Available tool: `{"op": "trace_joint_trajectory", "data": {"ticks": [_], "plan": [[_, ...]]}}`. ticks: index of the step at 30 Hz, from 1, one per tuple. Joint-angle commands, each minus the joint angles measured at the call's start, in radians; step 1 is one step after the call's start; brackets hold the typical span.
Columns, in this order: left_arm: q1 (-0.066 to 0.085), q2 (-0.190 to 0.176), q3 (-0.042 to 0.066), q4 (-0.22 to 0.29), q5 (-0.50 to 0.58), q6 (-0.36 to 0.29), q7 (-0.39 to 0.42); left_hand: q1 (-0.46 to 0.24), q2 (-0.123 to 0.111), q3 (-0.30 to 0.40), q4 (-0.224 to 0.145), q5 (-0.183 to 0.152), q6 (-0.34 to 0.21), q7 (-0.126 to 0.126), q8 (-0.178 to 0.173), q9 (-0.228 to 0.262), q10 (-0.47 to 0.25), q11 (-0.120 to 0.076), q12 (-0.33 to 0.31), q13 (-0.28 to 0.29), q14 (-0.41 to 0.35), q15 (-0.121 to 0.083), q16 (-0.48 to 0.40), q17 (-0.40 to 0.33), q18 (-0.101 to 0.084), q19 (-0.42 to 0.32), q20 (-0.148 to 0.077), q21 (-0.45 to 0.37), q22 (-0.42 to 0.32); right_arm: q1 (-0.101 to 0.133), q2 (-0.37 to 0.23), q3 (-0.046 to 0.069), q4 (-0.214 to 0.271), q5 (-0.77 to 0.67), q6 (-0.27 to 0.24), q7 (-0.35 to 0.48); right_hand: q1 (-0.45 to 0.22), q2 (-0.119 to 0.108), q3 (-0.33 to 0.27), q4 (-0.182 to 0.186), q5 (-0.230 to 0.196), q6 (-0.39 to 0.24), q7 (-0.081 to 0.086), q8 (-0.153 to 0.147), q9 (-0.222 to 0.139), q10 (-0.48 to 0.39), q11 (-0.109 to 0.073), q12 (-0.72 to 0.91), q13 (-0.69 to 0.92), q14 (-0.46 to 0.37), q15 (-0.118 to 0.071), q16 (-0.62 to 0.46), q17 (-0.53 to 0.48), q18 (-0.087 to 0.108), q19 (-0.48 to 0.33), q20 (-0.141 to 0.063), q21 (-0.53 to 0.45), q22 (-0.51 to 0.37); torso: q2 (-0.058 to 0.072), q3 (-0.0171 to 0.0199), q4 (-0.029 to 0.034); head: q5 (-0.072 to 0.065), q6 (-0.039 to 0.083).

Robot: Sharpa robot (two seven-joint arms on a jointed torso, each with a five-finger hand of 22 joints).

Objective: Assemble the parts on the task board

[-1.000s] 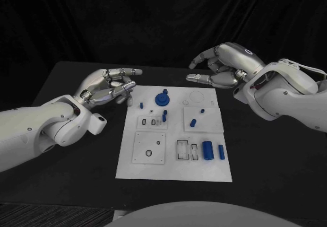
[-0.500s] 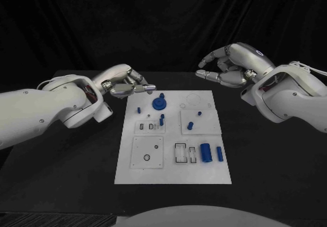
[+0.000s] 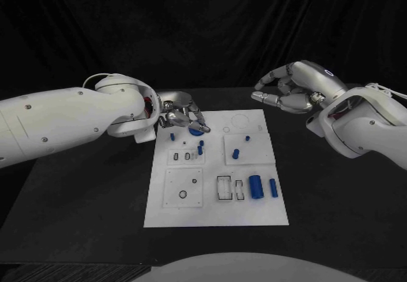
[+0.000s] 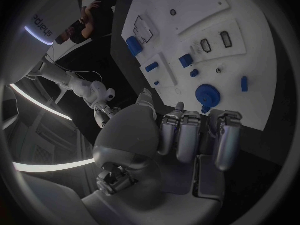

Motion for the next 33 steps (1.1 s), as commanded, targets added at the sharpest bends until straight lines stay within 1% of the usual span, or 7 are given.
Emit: {"op": "trace_joint_trajectory", "data": {"ticks": [1, 2, 3, 8, 18, 25, 33], "plan": [[0.004, 0.017, 0.001, -0.009, -0.021, 0.045, -0.025, 0.006, -0.002, 0.007, 0.001, -0.005, -0.079, 0.001, -0.031, -0.025, 0.104, 0.001, -0.001, 0.262, 0.104, 0.003, 0.003, 0.263, -0.014, 0.105, 0.008, 0.003, 0.263, -0.012, -0.006, 0.001, -0.003, 0.002, 0.024, -0.035, 0.006, 0.001, 0.004, 0.0, 0.002, 0.004, -0.003, 0.003, -0.002, 0.106, 0.0, 0.004, 0.263, 0.103, 0.0, 0.003, 0.263, -0.005, 0.022, -0.003, 0.002, 0.208, -0.001, 0.0108, -0.0081, 0.004, -0.001], [0.004, 0.021, 0.001, -0.01, -0.022, 0.045, -0.027, 0.005, -0.003, 0.007, 0.002, -0.005, -0.035, 0.005, -0.024, -0.018, 0.104, 0.004, -0.001, 0.262, 0.104, 0.004, 0.003, 0.263, -0.014, 0.105, 0.009, 0.003, 0.263, -0.015, -0.007, 0.001, -0.004, 0.002, 0.028, -0.038, 0.006, 0.001, 0.004, 0.0, 0.002, 0.004, -0.003, 0.003, -0.002, 0.106, 0.0, 0.004, 0.263, 0.103, 0.0, 0.003, 0.263, -0.005, 0.022, -0.003, 0.002, 0.208, -0.002, 0.013, -0.0098, 0.007, -0.002], [0.004, 0.026, 0.001, -0.011, -0.022, 0.047, -0.03, 0.001, -0.002, 0.009, 0.005, -0.005, 0.159, 0.008, 0.022, 0.016, 0.104, 0.015, -0.001, 0.262, 0.104, 0.013, 0.003, 0.263, -0.014, 0.105, 0.016, 0.003, 0.263, -0.018, -0.008, 0.001, -0.006, 0.002, 0.035, -0.042, 0.006, 0.001, 0.004, 0.0, 0.002, 0.004, -0.003, 0.003, -0.002, 0.106, 0.0, 0.004, 0.263, 0.103, 0.0, 0.003, 0.263, -0.005, 0.022, -0.003, 0.002, 0.208, -0.002, 0.0151, -0.0109, 0.009, -0.002], [0.005, 0.046, 0.001, -0.017, -0.055, 0.061, -0.049, 0.002, -0.002, 0.02, 0.012, -0.01, 0.406, -0.06, 0.158, 0.099, 0.104, -0.032, -0.001, 0.262, 0.104, -0.019, 0.003, 0.263, -0.014, 0.105, -0.003, 0.003, 0.263, -0.037, -0.01, 0.001, -0.013, 0.017, 0.065, -0.051, 0.008, 0.001, 0.004, 0.0, 0.004, 0.002, -0.003, 0.002, -0.002, 0.106, 0.0, 0.004, 0.263, 0.103, 0.0, 0.003, 0.263, -0.005, 0.02, -0.003, 0.0, 0.207, -0.001, 0.0192, -0.0125, 0.012, 0.0], [0.005, 0.07, 0.001, -0.036, -0.249, 0.103, -0.141, -0.061, -0.01, 0.052, 0.03, -0.03, 0.388, -0.147, 0.506, 0.599, 0.104, -0.116, -0.001, 0.262, 0.104, -0.104, 0.003, 0.263, -0.014, 0.105, -0.09, 0.003, 0.263, -0.062, -0.009, 0.001, -0.022, 0.027, 0.085, -0.055, 0.034, 0.006, 0.012, -0.002, 0.038, -0.007, -0.004, -0.004, -0.007, 0.106, -0.002, 0.004, 0.263, 0.103, -0.002, 0.003, 0.263, -0.004, 0.019, -0.005, -0.004, 0.206, -0.003, 0.0174, -0.0155, 0.02, -0.013], [0.004, 0.106, 0.001, -0.067, -0.267, 0.13, -0.192, -0.074, -0.009, 0.064, 0.031, -0.015, 0.416, -0.164, 0.533, 0.665, 0.104, -0.132, -0.001, 0.262, 0.104, -0.118, 0.003, 0.263, -0.014, 0.105, -0.103, 0.003, 0.263, -0.065, -0.007, 0.001, -0.025, 0.028, 0.086, -0.058, 0.045, 0.006, 0.015, -0.002, 0.062, -0.004, -0.003, -0.003, -0.008, 0.106, -0.001, 0.004, 0.263, 0.103, -0.002, 0.003, 0.263, -0.004, 0.018, -0.005, -0.004, 0.206, -0.005, 0.0178, -0.0164, 0.025, -0.025], [-0.002, 0.153, 0.001, -0.11, -0.271, 0.178, -0.23, -0.108, -0.012, 0.066, 0.032, -0.026, 0.432, -0.163, 0.459, 0.652, 0.104, -0.135, -0.001, 0.262, 0.104, -0.123, 0.003, 0.263, -0.014, 0.105, -0.111, 0.003, 0.263, -0.068, 0.001, 0.001, -0.029, 0.028, 0.086, -0.059, 0.056, 0.006, 0.019, -0.003, 0.081, -0.004, -0.003, -0.004, -0.01, 0.106, -0.001, 0.004, 0.263, 0.103, -0.002, 0.003, 0.263, -0.003, 0.018, -0.005, -0.006, 0.205, -0.006, 0.0186, -0.0162, 0.027, -0.034]]}}
